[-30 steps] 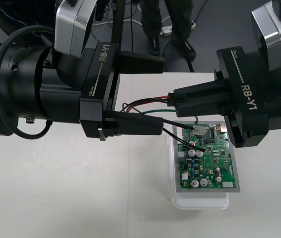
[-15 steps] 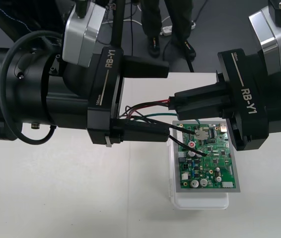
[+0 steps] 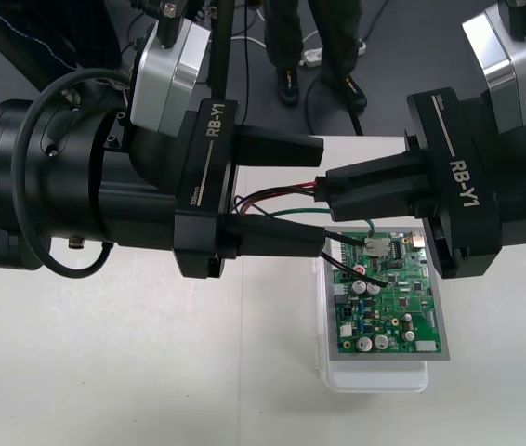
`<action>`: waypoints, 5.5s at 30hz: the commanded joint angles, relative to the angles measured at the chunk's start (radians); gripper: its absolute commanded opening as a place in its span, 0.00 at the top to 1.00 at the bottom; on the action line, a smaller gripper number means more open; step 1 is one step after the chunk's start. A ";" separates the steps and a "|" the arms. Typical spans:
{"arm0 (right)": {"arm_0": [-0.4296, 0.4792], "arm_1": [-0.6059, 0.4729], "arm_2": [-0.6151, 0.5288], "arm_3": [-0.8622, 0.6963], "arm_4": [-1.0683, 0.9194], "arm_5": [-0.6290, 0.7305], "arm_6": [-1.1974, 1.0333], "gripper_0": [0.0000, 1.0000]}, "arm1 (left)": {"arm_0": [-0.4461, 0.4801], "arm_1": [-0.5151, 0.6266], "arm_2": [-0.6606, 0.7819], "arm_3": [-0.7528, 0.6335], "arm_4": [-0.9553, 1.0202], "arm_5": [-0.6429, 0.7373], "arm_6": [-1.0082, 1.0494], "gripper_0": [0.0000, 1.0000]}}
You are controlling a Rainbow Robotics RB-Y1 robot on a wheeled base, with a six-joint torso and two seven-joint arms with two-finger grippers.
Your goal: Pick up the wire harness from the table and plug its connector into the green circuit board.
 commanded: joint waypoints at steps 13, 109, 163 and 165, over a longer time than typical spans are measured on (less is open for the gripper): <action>-0.038 -0.030 -0.002 -0.027 0.007 0.013 -0.051 1.00 | 0.011 0.014 -0.012 -0.030 -0.006 0.053 -0.001 1.00; 0.175 -0.206 -0.076 -0.104 0.300 -0.344 -0.066 0.00 | 0.279 -0.347 0.088 0.697 -0.040 -0.516 -0.904 1.00; 0.134 -0.195 0.049 -0.116 0.360 -0.344 -0.034 0.00 | 0.089 -0.520 -0.043 1.113 -0.035 -0.542 -1.228 1.00; 0.129 -0.192 0.049 -0.116 0.360 -0.344 -0.031 0.00 | 0.087 -0.528 -0.046 1.113 -0.035 -0.536 -1.225 1.00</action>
